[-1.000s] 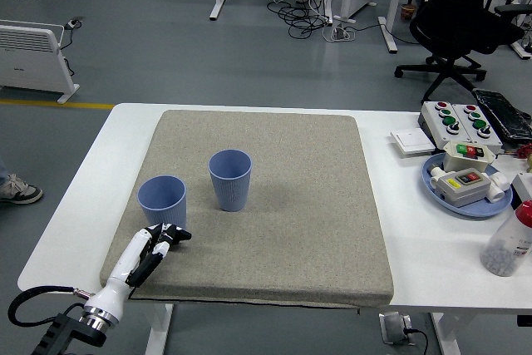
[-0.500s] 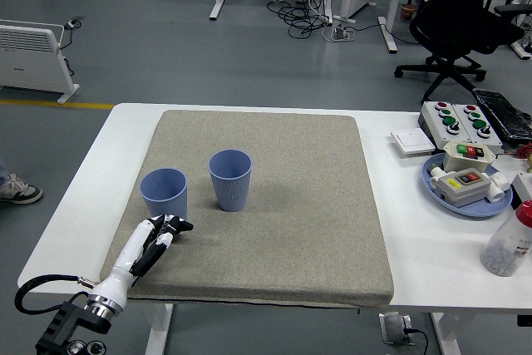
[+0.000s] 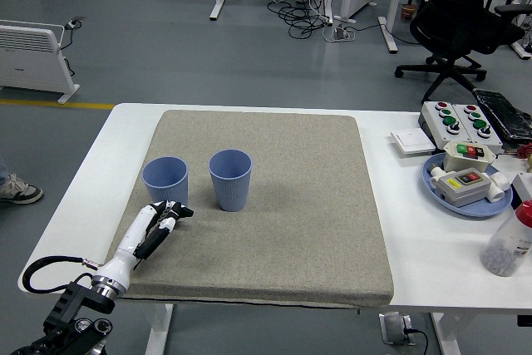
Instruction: Push cup pick cup insert cup
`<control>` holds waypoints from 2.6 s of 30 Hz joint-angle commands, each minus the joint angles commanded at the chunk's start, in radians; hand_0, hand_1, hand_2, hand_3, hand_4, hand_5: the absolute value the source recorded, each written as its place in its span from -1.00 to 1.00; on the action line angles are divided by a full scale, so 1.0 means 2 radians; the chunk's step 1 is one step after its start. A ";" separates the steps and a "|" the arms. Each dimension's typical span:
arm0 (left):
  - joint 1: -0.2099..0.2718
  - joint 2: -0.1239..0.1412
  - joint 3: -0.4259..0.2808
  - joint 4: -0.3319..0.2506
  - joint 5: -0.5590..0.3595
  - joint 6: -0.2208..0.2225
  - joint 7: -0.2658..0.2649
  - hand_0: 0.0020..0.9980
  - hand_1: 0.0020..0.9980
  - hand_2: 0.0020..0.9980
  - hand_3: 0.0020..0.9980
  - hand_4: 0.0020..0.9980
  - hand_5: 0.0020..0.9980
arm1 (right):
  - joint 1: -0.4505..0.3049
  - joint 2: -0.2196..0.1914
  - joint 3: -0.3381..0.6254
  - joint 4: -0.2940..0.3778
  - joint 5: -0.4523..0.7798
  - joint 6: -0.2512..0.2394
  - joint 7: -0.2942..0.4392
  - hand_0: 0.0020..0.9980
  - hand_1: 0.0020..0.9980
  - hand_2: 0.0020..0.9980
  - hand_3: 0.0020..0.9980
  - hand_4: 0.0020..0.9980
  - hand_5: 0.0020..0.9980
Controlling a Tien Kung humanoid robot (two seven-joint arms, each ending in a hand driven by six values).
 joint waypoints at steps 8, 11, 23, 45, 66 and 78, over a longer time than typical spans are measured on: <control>-0.029 -0.006 0.012 0.028 -0.007 -0.005 -0.006 0.41 0.38 0.25 0.11 0.03 1.00 | -0.001 0.000 0.002 0.000 -0.002 0.000 -0.001 0.42 0.21 0.37 0.23 -0.62 0.07; -0.038 -0.009 0.015 0.039 -0.009 -0.005 -0.006 0.42 0.38 0.26 0.11 0.01 1.00 | -0.001 0.000 0.002 0.000 -0.003 0.000 -0.001 0.42 0.21 0.37 0.23 -0.62 0.07; -0.068 -0.016 0.031 0.092 -0.028 -0.011 -0.011 0.43 0.38 0.26 0.12 0.01 1.00 | -0.006 0.001 0.006 0.000 -0.009 0.001 -0.003 0.42 0.21 0.37 0.23 -0.61 0.07; -0.020 0.013 -0.031 -0.002 0.008 0.021 -0.030 -0.11 0.21 0.19 0.11 0.35 1.00 | -0.006 0.001 0.001 0.000 -0.001 0.000 0.000 0.42 0.21 0.38 0.24 -0.62 0.07; -0.141 0.051 -0.031 -0.141 0.327 -0.062 0.180 0.63 0.77 0.86 0.88 0.87 0.48 | -0.004 -0.001 0.000 0.000 0.000 0.003 -0.002 0.42 0.21 0.37 0.23 -0.62 0.07; -0.227 0.019 0.041 -0.036 0.468 -0.149 0.231 0.91 0.95 1.00 1.00 0.98 0.26 | -0.008 -0.001 0.005 0.001 -0.009 0.004 -0.004 0.42 0.21 0.38 0.24 -0.62 0.07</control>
